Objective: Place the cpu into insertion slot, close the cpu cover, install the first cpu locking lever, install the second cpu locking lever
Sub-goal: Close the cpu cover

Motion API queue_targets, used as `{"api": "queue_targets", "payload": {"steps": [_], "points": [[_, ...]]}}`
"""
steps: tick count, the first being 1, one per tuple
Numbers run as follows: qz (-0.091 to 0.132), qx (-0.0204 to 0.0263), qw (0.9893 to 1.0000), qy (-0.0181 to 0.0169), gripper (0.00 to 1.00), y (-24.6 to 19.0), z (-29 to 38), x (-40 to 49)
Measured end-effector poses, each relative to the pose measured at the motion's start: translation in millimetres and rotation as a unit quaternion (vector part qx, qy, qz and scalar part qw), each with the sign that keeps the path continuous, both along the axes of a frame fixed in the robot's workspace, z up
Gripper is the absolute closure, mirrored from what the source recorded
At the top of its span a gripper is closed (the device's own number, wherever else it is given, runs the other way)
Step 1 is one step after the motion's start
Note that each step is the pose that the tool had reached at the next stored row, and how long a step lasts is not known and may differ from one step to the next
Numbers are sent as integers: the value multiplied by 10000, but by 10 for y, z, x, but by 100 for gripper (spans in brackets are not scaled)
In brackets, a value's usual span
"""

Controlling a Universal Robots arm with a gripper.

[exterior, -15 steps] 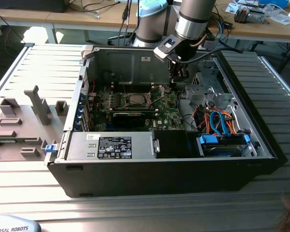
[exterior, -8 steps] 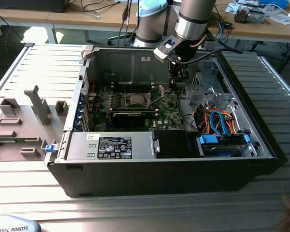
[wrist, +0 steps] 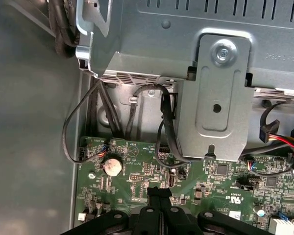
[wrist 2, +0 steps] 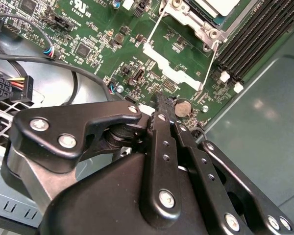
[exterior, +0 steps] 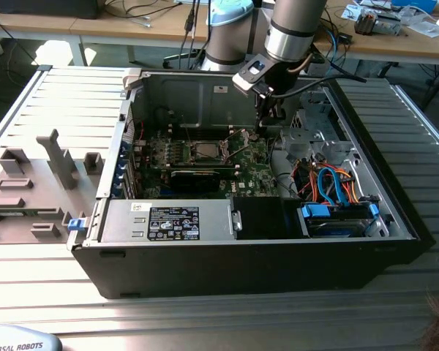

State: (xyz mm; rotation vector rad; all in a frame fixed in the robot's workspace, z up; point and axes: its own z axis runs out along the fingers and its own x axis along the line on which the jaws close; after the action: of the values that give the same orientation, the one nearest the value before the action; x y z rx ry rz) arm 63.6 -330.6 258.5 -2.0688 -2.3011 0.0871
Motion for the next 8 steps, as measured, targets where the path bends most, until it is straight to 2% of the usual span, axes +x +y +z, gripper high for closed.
{"api": "queue_targets", "payload": {"steps": [8], "points": [[0,0,10000,0,89,0,-22,0]]}}
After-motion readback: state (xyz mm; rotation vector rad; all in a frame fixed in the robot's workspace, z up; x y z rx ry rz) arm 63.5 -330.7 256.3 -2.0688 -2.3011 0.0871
